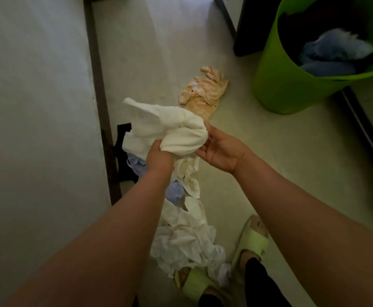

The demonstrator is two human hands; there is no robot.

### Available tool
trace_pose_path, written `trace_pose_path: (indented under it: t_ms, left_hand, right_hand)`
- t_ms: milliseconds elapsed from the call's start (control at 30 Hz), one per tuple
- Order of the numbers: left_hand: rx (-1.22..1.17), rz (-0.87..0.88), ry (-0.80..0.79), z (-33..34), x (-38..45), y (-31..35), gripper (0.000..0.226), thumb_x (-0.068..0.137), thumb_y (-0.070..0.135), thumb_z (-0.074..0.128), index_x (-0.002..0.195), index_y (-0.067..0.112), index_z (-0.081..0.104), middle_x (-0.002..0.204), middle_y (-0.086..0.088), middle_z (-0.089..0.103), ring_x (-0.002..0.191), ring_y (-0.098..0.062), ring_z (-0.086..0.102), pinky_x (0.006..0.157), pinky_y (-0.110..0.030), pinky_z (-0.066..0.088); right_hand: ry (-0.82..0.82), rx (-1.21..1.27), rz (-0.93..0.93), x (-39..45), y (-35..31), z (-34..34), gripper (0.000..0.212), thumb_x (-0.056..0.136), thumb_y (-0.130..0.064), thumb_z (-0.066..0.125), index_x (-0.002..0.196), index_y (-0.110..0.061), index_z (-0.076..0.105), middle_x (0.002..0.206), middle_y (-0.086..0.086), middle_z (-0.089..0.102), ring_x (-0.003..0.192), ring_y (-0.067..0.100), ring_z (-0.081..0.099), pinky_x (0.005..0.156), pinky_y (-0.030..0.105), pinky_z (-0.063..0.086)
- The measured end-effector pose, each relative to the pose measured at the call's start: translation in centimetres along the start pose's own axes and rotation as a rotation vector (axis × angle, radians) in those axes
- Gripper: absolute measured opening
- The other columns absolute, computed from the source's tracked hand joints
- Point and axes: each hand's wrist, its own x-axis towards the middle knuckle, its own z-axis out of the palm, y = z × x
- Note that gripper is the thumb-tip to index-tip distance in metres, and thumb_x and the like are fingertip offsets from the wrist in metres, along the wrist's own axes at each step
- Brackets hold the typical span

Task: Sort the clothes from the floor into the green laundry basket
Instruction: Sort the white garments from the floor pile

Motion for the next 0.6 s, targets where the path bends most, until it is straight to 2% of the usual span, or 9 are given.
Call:
trace_pose_path:
  t_ms: [33,67,100,167,233,333,467,534,600]
  left_hand:
    - [0.013,-0.002,0.043,0.1,-0.3,1.2,0.029,0.095,0.018,0.048,0.122,0.012,0.057,0.114,-0.010,0.056,0.113,-0.029,0.056,0.104,-0.045,0.044]
    - [0.036,-0.036,0.049,0.6,-0.8,2.1,0.031,0.093,0.027,0.050,0.120,0.012,0.057,0.117,-0.011,0.056,0.110,-0.027,0.054,0.104,-0.041,0.043]
    - [0.131,0.005,0.059,1.3,-0.6,2.9,0.039,0.090,0.032,0.051,0.123,0.012,0.055,0.119,-0.012,0.056,0.109,-0.027,0.054,0.102,-0.038,0.043]
    - [0.420,0.042,-0.059,2.0,-1.2,4.8,0.042,0.093,0.026,0.048,0.133,0.012,0.050,0.128,-0.015,0.055,0.114,-0.030,0.054,0.097,-0.034,0.043]
    - [0.798,0.138,-0.071,3.1,-2.4,7.6,0.037,0.098,0.013,0.046,0.135,0.009,0.048,0.130,-0.015,0.055,0.117,-0.030,0.055,0.089,-0.033,0.042]
    - [1.011,0.207,-0.095,4.6,-3.4,10.4,0.033,0.098,0.009,0.046,0.131,0.003,0.051,0.130,-0.018,0.056,0.116,-0.032,0.056,0.091,-0.036,0.043]
    - [1.008,0.322,-0.140,6.8,-3.8,14.4,0.030,0.098,0.011,0.047,0.125,0.002,0.056,0.126,-0.019,0.059,0.113,-0.034,0.058,0.088,-0.036,0.044]
    - [0.936,0.328,-0.105,7.4,-3.7,16.3,0.028,0.098,0.013,0.044,0.119,0.003,0.060,0.121,-0.018,0.062,0.108,-0.033,0.060,0.082,-0.034,0.043]
    - [0.798,0.358,-0.095,7.8,-3.8,17.5,0.030,0.098,0.016,0.040,0.118,0.007,0.060,0.117,-0.016,0.063,0.102,-0.030,0.060,0.077,-0.031,0.040]
  right_hand:
    - [0.039,0.003,0.001,-0.1,-1.2,0.0,0.026,0.090,-0.026,0.056,0.109,-0.011,0.063,0.090,0.006,0.074,0.080,0.016,0.072,0.078,0.029,0.058]
    - [0.072,-0.005,0.007,-0.4,-2.4,0.0,0.022,0.094,-0.026,0.053,0.106,-0.010,0.063,0.087,0.006,0.074,0.077,0.015,0.072,0.074,0.029,0.060]
    - [0.110,-0.017,0.017,-0.8,-3.8,-0.2,0.021,0.096,-0.026,0.052,0.104,-0.010,0.063,0.086,0.006,0.074,0.076,0.016,0.072,0.071,0.029,0.060]
    - [0.165,-0.049,0.041,-1.6,-5.8,-0.4,0.023,0.096,-0.028,0.052,0.102,-0.008,0.062,0.093,0.009,0.070,0.085,0.018,0.068,0.071,0.031,0.060]
    - [0.194,-0.096,0.068,-2.8,-8.9,0.0,0.027,0.095,-0.031,0.054,0.104,-0.007,0.061,0.099,0.011,0.066,0.092,0.020,0.064,0.072,0.032,0.059]
    - [0.207,-0.159,0.103,-3.9,-12.7,0.4,0.028,0.092,-0.031,0.058,0.108,-0.008,0.059,0.098,0.010,0.065,0.090,0.020,0.063,0.068,0.031,0.060]
    - [0.316,-0.256,0.115,-3.8,-16.9,1.2,0.022,0.091,-0.019,0.062,0.111,-0.013,0.055,0.094,0.007,0.062,0.082,0.017,0.061,0.060,0.029,0.060]
    - [0.368,-0.300,0.083,-3.4,-18.1,1.7,0.011,0.093,-0.018,0.058,0.104,-0.016,0.056,0.095,0.006,0.059,0.082,0.016,0.058,0.073,0.034,0.058]
    - [0.364,-0.295,0.048,-3.0,-18.8,2.0,0.006,0.092,-0.020,0.054,0.098,-0.019,0.056,0.097,0.005,0.057,0.086,0.019,0.058,0.085,0.047,0.052]
